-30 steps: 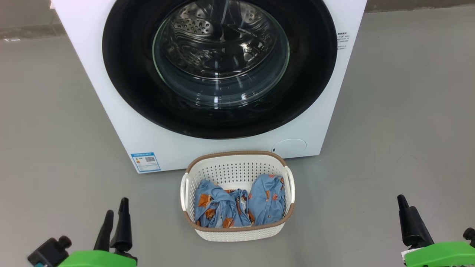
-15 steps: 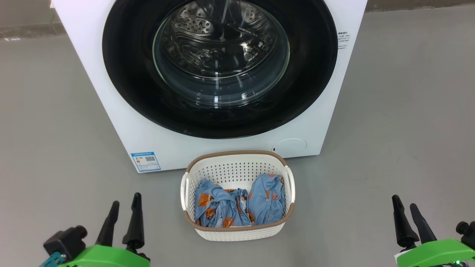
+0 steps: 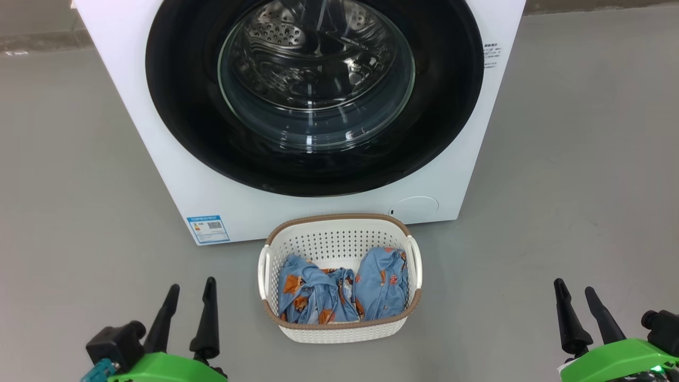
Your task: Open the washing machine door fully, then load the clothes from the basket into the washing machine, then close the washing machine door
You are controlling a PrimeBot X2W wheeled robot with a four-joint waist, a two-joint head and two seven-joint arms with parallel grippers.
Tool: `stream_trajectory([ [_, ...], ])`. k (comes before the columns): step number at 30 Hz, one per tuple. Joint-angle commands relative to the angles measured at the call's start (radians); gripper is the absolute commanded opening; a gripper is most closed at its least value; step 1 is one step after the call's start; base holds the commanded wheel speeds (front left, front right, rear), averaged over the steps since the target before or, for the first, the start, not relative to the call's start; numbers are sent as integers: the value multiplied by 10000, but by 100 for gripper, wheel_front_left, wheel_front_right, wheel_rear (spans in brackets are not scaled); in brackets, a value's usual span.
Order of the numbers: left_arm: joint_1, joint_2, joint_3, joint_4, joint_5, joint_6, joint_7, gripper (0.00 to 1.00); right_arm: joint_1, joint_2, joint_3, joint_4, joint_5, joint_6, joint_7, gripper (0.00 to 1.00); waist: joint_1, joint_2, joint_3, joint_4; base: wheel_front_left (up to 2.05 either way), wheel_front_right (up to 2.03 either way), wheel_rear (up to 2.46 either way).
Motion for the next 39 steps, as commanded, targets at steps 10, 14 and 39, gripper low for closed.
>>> stream_trajectory([
  [10,-629,130,7,73,1253,218,-482,100,-67,-84,300,-487,-1469,-9,-188,100,0,0,14,28,0,0,0],
  [14,-674,111,-54,126,1609,240,-601,100,-62,-80,405,-582,-1930,-9,-217,100,0,0,11,38,0,0,0],
  [39,-890,39,-374,548,3658,519,-1267,100,171,-68,945,-1402,-4511,-11,-428,100,0,0,14,111,0,0,0],
])
